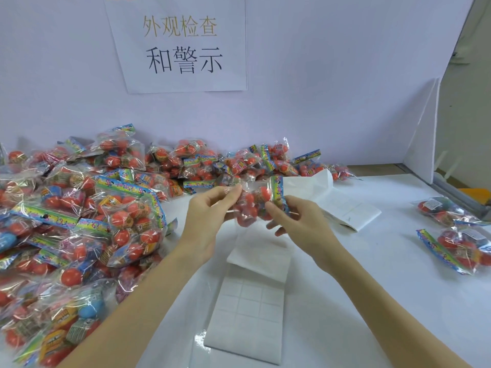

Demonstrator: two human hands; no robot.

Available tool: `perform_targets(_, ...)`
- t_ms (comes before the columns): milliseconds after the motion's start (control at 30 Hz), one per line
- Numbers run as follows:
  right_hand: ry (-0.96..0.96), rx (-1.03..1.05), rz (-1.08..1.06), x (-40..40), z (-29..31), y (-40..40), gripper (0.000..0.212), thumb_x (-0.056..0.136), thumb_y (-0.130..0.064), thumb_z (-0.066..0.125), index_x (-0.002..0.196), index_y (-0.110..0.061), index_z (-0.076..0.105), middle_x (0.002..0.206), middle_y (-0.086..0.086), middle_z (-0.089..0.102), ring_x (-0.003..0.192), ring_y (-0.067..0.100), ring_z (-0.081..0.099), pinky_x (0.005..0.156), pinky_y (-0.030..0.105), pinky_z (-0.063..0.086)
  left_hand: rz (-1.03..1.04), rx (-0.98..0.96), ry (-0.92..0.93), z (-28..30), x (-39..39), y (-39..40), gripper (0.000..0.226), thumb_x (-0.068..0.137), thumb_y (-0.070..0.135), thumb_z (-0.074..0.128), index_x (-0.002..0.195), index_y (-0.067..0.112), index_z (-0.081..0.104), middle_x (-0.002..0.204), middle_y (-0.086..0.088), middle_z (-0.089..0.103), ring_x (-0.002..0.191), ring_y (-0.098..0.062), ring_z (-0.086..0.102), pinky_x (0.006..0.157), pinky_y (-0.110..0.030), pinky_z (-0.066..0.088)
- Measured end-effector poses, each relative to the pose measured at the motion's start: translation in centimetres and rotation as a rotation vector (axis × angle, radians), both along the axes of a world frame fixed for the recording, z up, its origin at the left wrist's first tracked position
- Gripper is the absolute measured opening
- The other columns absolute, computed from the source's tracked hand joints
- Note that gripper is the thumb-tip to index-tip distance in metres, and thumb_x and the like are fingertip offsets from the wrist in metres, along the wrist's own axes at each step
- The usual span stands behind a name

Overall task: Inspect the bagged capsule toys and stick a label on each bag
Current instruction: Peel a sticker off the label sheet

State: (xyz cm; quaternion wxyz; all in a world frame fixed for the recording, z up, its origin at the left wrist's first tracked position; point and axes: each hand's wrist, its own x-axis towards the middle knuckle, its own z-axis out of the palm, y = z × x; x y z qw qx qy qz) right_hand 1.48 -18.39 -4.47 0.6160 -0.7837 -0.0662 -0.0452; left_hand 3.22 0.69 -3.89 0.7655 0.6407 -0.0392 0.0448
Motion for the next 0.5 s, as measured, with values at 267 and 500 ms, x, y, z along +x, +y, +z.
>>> perform_targets(267, 0.078, 0.435, -0.133, 0.6, 0.4, -1.3, 0.024, 0.1, -0.03, 0.068, 0.105, -0.008, 0.076, 0.081, 0.001, 0.076, 0.076, 0.014, 0.069, 0.069, 0.021, 0.056, -0.216, -0.055, 0.18, 0.3, 0.9, 1.7, 0.004, 0.086, 0.005, 0.077, 0.09, 0.004, 0.078, 0.083, -0.01, 0.072, 0.068, -0.018, 0.069, 0.065, -0.021, 0.059)
perform_targets(500, 0.189, 0.286, 0.08, 0.1, 0.8, -1.3, 0.041, 0.097, -0.04, 0.068, 0.116, -0.004, 0.073, 0.107, 0.018, 0.078, 0.089, 0.025, 0.074, 0.076, 0.024, 0.057, -0.167, -0.109, 0.114, -0.6, 0.7, 0.5, 0.019, 0.078, 0.015, 0.078, 0.09, 0.003, 0.069, 0.079, -0.007, 0.07, 0.067, -0.021, 0.072, 0.071, -0.023, 0.06)
